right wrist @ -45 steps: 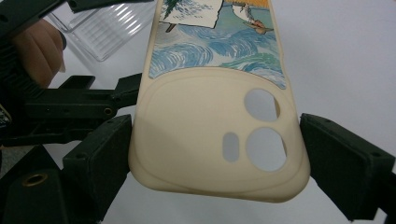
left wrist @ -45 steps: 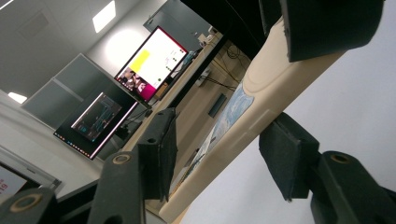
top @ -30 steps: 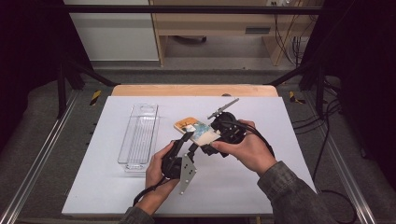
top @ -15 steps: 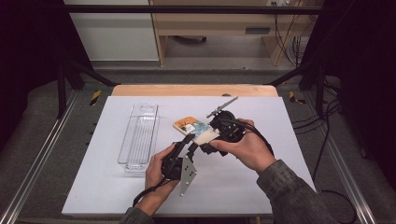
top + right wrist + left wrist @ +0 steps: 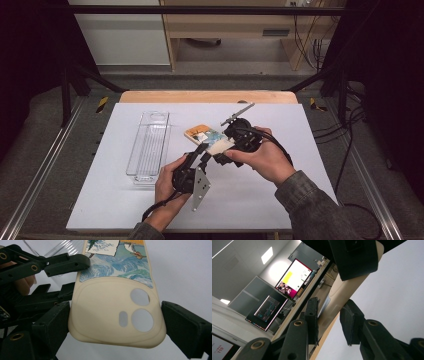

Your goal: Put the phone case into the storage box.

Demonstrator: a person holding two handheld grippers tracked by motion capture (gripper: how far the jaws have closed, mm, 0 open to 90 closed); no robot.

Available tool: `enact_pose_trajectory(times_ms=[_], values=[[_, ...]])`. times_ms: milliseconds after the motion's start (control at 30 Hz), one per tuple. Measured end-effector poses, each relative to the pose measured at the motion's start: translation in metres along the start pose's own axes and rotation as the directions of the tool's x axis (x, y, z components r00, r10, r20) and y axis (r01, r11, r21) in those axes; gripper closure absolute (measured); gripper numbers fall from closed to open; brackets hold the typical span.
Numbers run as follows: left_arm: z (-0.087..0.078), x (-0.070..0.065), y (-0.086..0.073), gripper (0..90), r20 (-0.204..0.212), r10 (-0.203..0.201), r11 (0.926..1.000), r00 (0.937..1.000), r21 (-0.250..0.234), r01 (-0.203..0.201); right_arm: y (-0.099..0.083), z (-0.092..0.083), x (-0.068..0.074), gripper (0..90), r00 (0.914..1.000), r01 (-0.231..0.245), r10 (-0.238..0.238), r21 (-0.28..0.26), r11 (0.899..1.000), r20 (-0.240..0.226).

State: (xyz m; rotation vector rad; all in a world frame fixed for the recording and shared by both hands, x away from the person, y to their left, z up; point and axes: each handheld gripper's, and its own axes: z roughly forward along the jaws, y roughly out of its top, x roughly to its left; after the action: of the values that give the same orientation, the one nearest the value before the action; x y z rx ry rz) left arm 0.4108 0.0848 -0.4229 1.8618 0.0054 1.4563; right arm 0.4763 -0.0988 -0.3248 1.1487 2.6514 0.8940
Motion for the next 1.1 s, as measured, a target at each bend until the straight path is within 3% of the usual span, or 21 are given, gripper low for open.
enact_pose_trajectory(times_ms=[400,533,867,1100], values=[[-0.0017,0.0002,-0.0003,72.2,0.002,0.032,0.9995,0.9995,0.004,-0.032,-0.0006,0.0006,-0.0012,10.9,0.9995,-0.014,0.014,-0.014,1.0,-0.029],[-0.0018,0.0003,-0.0001,75.3,0.022,0.034,0.9994,0.9992,0.004,-0.034,0.001,-0.0008,-0.0015,10.7,0.9994,-0.015,0.014,-0.022,1.0,-0.033],[-0.0017,0.0003,-0.0006,80.1,0.05,0.016,0.9999,0.9986,-0.002,-0.016,0.0013,-0.0035,-0.0056,10.0,0.9979,-0.033,0.03,-0.054,0.998,-0.057],[-0.0013,0.0021,-0.0019,80.4,0.058,-0.013,0.9999,0.9982,0.002,0.013,-0.0023,-0.0035,-0.0096,9.5,0.996,-0.039,0.029,-0.118,0.992,-0.084]])
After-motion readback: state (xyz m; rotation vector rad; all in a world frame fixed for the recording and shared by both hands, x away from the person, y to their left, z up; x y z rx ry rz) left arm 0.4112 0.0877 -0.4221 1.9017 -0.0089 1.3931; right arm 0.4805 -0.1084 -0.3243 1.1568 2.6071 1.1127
